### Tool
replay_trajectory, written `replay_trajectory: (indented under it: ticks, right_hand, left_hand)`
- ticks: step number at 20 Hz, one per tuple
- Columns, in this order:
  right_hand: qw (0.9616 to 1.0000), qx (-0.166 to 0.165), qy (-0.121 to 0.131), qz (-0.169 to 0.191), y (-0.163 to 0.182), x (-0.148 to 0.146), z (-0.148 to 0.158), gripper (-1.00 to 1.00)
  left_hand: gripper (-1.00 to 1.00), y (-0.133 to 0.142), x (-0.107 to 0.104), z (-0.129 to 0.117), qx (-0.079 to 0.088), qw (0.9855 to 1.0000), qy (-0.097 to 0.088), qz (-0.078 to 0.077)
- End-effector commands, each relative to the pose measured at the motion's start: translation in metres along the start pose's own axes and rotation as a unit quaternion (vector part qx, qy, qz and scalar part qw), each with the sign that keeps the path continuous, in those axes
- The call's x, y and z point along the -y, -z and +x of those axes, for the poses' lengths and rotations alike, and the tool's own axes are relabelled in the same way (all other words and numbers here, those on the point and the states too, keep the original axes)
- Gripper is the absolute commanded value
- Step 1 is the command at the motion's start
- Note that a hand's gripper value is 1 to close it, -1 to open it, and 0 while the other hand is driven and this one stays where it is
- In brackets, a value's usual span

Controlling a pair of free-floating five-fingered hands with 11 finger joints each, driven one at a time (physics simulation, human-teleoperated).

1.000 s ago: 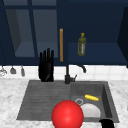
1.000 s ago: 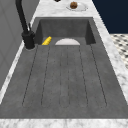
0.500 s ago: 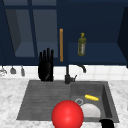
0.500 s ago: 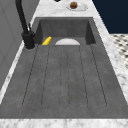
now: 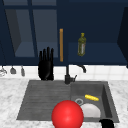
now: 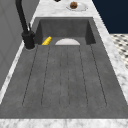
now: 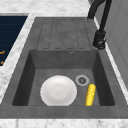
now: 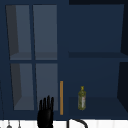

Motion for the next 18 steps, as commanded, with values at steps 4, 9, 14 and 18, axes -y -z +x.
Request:
replay_trajectory:
  ticks: [4, 9, 14, 18]
  right_hand:
    - [1.0000, 0.000, 0.000, 0.000, 0.0000, 0.0000, 0.0000, 0.00]
    - [1.0000, 0.000, 0.000, 0.000, 0.0000, 0.0000, 0.0000, 0.00]
    - [1.0000, 0.000, 0.000, 0.000, 0.0000, 0.0000, 0.0000, 0.00]
    - [1.0000, 0.000, 0.000, 0.000, 0.0000, 0.0000, 0.0000, 0.00]
  left_hand:
    - [-1.00, 0.0002, 0.0001, -0.0003, -0.014, 0.9967, 0.038, 0.070]
    - [-1.00, 0.0004, 0.0001, -0.0007, -0.016, 0.9962, 0.045, 0.072]
    - [-1.00, 0.0007, 0.0001, -0.0011, -0.019, 0.9959, 0.047, 0.075]
    - [-1.00, 0.0027, -0.0010, 0.0002, -0.013, 0.9956, 0.041, 0.083]
